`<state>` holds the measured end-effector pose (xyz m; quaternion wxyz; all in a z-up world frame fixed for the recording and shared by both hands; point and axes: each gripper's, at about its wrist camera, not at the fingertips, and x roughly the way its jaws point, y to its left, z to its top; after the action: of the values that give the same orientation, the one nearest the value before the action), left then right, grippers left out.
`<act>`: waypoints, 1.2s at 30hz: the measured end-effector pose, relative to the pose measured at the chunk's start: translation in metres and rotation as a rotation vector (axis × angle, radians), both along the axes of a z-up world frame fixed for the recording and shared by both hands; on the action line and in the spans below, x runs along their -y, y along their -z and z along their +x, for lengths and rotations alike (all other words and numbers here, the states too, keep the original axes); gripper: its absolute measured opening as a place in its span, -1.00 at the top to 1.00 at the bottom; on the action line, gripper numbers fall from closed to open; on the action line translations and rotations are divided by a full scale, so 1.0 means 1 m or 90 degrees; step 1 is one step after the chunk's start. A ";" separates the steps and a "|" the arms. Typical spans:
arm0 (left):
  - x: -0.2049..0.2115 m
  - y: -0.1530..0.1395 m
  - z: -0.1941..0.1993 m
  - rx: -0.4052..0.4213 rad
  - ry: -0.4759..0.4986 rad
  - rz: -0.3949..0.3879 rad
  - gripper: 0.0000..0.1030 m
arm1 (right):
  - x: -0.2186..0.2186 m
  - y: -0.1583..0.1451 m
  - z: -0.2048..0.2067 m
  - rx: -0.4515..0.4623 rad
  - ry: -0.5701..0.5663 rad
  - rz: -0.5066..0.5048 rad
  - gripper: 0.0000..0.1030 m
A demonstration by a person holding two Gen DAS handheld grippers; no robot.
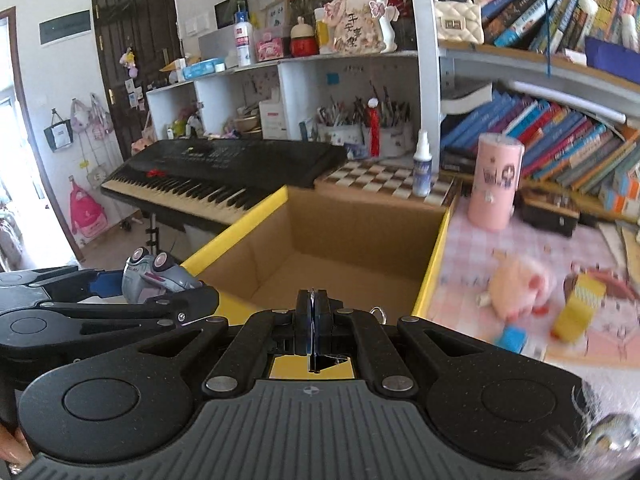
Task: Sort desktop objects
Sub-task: 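Carry the truck with the left gripper over the yellow box, then lower the truck into the yellow box and open the left gripper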
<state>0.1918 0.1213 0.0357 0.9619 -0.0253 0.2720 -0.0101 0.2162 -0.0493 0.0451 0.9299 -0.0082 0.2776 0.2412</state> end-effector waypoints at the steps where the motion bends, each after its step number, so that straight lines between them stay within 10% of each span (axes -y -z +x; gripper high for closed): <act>1: 0.002 0.001 0.008 -0.001 -0.001 0.004 -0.25 | 0.001 0.000 0.007 0.001 -0.002 -0.004 0.97; 22: 0.009 0.063 0.126 -0.187 -0.001 0.049 -0.25 | -0.048 0.067 0.174 -0.044 -0.189 -0.202 0.97; 36: 0.022 0.080 0.132 -0.249 0.008 0.054 -0.25 | -0.070 0.087 0.200 -0.093 -0.304 -0.310 0.97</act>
<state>0.3237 0.0994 -0.0444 0.8909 0.0150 0.4539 0.0005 0.4163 0.0209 -0.0423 0.7955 -0.2776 0.3831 0.3786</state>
